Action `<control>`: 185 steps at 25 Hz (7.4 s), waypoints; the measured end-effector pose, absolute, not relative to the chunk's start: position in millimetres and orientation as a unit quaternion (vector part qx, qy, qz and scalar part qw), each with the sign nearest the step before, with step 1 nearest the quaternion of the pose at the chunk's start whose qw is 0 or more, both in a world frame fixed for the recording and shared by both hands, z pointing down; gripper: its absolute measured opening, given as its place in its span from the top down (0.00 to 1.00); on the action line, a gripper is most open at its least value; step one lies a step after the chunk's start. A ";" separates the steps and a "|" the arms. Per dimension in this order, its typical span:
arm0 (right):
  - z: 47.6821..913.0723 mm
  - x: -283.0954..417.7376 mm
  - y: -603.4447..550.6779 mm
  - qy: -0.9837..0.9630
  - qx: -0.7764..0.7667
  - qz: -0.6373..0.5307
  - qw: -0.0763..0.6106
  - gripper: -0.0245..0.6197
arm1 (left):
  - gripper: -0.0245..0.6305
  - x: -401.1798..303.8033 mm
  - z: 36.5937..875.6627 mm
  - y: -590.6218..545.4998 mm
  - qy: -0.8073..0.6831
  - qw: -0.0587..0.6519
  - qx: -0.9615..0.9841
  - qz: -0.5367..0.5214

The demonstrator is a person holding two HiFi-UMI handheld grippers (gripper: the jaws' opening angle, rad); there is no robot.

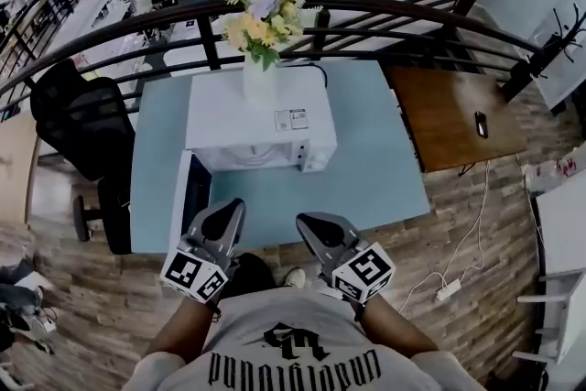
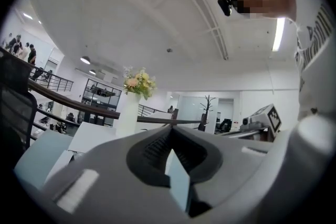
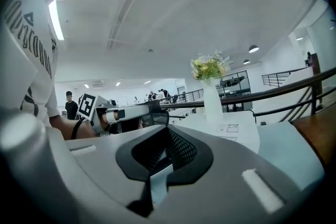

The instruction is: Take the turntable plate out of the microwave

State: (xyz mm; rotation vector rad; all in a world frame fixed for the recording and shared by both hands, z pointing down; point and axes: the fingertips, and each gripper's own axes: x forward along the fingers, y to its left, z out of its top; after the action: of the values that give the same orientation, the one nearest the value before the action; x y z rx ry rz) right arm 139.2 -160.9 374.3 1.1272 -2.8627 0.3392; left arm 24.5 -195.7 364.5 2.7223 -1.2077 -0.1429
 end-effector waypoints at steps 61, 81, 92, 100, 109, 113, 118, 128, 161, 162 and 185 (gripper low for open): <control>770.9 55.2 -407.3 -0.578 0.446 0.668 -0.148 0.57 | 0.89 -29.3 590.4 -354.2 -0.489 0.146 0.860 0.013; 758.7 62.4 -380.7 -0.627 0.422 0.641 -0.138 0.71 | 0.89 -29.9 626.5 -336.7 -0.502 0.205 0.840 0.017; 750.1 65.1 -358.5 -0.655 0.380 0.635 -0.154 0.88 | 0.87 -35.0 679.5 -326.3 -0.511 0.356 0.782 -0.023; 748.1 76.9 -346.5 -0.651 0.372 0.643 -0.155 0.90 | 0.67 -27.3 728.1 -306.8 -0.506 0.494 0.703 -0.077; 742.1 93.2 -333.8 -0.636 0.375 0.657 -0.153 0.90 | 0.60 -14.9 748.4 -319.7 -0.472 0.564 0.655 -0.171; 740.9 102.7 -327.8 -0.634 0.376 0.659 -0.148 0.90 | 0.60 -16.3 750.9 -334.1 -0.462 0.574 0.645 -0.200; 738.7 103.7 -317.9 -0.639 0.368 0.662 -0.136 0.90 | 0.60 -29.9 751.8 -352.3 -0.462 0.587 0.621 -0.238; 735.7 109.1 -301.7 -0.648 0.361 0.659 -0.120 0.90 | 0.79 -20.6 752.9 -356.7 -0.432 0.609 0.618 -0.246; 637.2 147.4 -180.1 -0.711 0.298 0.621 -0.142 0.89 | 0.85 18.7 648.8 -229.7 -0.364 0.599 0.625 -0.344; 629.5 150.1 -176.0 -0.714 0.296 0.618 -0.145 0.89 | 0.85 21.6 640.4 -226.1 -0.359 0.599 0.628 -0.344; 484.5 175.2 -123.4 -0.745 0.247 0.584 -0.209 0.90 | 0.85 52.1 480.6 -192.5 -0.281 0.577 0.687 -0.342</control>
State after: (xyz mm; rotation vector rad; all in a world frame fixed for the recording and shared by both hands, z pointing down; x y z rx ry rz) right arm 175.2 -123.4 484.5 0.8988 -2.7143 2.1268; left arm 52.1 -192.5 480.6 1.6067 -0.6568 -0.8000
